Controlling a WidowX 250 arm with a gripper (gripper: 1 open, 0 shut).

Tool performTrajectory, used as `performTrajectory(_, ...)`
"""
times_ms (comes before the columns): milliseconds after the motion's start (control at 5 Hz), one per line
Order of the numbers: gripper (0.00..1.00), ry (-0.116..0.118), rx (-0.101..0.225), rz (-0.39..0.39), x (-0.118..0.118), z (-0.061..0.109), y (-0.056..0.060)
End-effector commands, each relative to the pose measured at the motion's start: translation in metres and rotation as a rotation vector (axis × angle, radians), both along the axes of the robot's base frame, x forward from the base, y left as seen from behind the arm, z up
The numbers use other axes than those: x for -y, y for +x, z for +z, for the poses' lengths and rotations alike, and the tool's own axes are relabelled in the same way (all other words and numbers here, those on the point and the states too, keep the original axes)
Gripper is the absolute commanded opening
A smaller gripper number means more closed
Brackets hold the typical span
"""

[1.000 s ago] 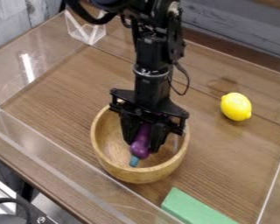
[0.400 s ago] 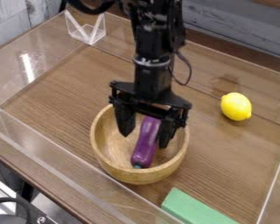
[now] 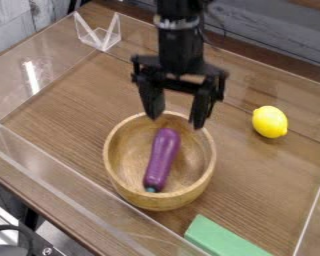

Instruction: Put the purple eggplant in the brown bowl

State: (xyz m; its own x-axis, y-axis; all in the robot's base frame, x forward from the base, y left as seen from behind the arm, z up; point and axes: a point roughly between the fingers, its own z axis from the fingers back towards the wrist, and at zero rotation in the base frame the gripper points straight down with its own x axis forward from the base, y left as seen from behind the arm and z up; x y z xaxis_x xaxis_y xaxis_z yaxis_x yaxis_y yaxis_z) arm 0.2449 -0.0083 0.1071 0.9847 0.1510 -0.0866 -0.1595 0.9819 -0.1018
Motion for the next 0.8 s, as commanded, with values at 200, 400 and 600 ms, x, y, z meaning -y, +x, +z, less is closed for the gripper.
performTrajectory(200,1.00,-0.017,0.158,0.031,-0.012,0.025,0.026)
performTrajectory(400,1.00,-0.010,0.162,0.035,-0.017,0.019,0.028)
performTrajectory(600,1.00,-0.003,0.148,0.031,-0.016,0.010,0.024)
